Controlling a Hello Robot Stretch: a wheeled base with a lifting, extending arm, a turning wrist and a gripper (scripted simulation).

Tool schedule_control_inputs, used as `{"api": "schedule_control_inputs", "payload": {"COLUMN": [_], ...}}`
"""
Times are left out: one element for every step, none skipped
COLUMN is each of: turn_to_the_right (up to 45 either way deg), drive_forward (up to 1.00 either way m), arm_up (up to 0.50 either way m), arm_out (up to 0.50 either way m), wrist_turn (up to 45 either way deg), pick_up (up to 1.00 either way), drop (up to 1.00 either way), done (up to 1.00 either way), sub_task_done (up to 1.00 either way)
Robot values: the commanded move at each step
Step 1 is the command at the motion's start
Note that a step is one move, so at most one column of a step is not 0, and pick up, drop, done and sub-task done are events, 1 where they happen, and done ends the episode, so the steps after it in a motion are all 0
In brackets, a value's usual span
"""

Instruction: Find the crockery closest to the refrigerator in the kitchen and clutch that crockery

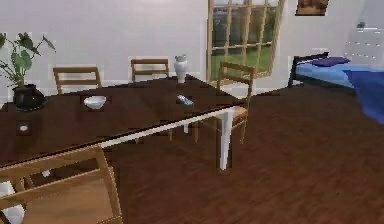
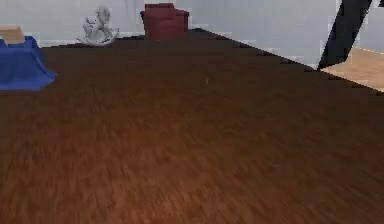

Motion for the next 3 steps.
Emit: {"api": "schedule_control_inputs", "payload": {"turn_to_the_right": [45.0, 45.0, 39.0], "drive_forward": [0.00, 0.00, 0.00], "arm_up": [0.00, 0.00, 0.00], "arm_out": [0.00, 0.00, 0.00], "wrist_turn": [0.0, 0.0, 0.0], "pick_up": [0.00, 0.00, 0.00], "drop": [0.00, 0.00, 0.00], "done": [0.00, 0.00, 0.00], "sub_task_done": [0.00, 0.00, 0.00]}}
